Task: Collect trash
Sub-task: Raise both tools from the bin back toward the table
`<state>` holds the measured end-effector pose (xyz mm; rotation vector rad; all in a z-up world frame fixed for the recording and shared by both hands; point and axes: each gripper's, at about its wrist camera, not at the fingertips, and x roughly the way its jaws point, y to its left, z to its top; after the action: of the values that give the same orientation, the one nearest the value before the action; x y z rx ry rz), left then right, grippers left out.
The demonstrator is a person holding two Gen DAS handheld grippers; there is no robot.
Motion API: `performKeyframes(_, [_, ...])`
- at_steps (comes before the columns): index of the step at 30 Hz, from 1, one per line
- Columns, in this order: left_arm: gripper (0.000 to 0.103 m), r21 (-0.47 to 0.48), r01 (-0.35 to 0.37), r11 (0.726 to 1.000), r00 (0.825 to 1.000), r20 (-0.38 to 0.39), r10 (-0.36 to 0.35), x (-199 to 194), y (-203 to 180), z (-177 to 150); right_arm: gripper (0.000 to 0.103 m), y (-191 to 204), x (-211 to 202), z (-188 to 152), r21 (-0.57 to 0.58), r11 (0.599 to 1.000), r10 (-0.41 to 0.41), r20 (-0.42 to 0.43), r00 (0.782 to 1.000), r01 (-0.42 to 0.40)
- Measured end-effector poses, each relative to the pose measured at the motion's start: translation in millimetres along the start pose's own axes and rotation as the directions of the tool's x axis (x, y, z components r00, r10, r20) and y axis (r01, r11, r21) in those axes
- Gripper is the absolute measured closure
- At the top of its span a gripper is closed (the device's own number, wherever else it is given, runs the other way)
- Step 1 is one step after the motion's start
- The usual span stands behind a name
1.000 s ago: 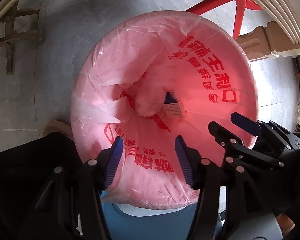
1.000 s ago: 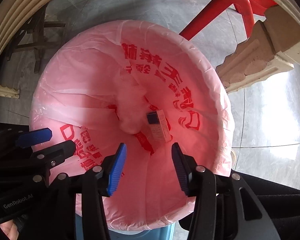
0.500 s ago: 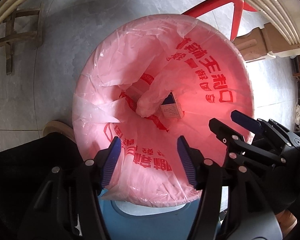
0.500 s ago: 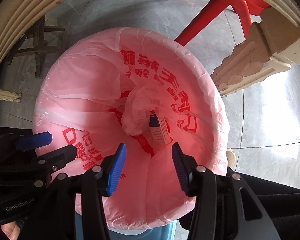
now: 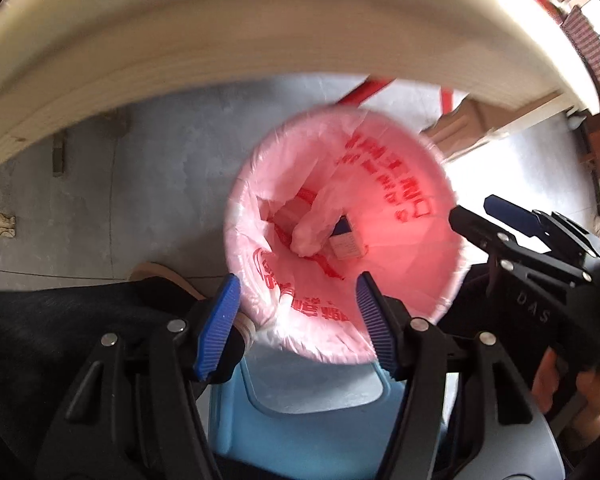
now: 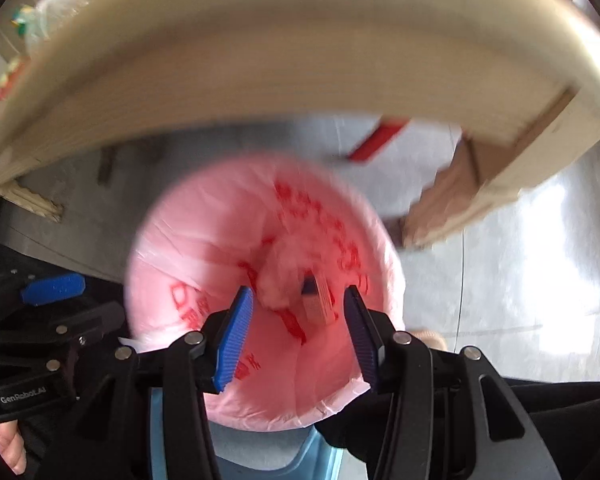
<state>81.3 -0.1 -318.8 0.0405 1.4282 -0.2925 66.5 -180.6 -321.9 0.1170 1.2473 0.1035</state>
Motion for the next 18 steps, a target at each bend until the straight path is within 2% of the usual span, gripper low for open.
performKeyframes(3, [0.043, -0.027, 0.037, 0.999, 0.998, 0.059, -0.036, -39.6, 4.3, -0.8, 0.055, 7.4, -38.8, 3.1, -0.03, 0.999, 0.02, 0.09, 0.996, -0.017])
performKeyframes(5, [0.043, -0.048, 0.077, 0.996, 0.99, 0.119, -0.071, -73.5, 8.2, 4.1, 0.054, 8.9, -60.2, 5.8, -0.042, 0.999, 0.035, 0.132, 0.991, -0.029])
performKeyframes(8, [0.039, -0.069, 0.101, 0.992, 0.977, 0.198, -0.086, -116.9, 12.0, 14.5, 0.054, 8.6, -94.9, 15.8, -0.049, 0.998, 0.059, 0.196, 0.979, -0.05])
performKeyframes(12, [0.039, -0.071, 0.13, 0.989, 0.956, 0.272, -0.106, -172.5, 16.5, 36.7, 0.054, 0.6, -145.3, 42.7, -0.045, 0.994, 0.11, 0.265, 0.958, -0.102])
performKeyframes(15, [0.038, -0.078, 0.133, 0.988, 0.945, 0.312, -0.102, -205.3, 16.7, 52.4, 0.054, -0.5, -175.1, 66.9, -0.075, 0.993, 0.11, 0.301, 0.947, -0.092])
performKeyframes(18, [0.038, -0.1, 0.186, 0.977, 0.938, 0.314, -0.147, -225.6, 18.3, 69.6, 0.054, 2.8, -207.6, 98.7, -0.137, 0.988, 0.115, 0.327, 0.938, -0.074])
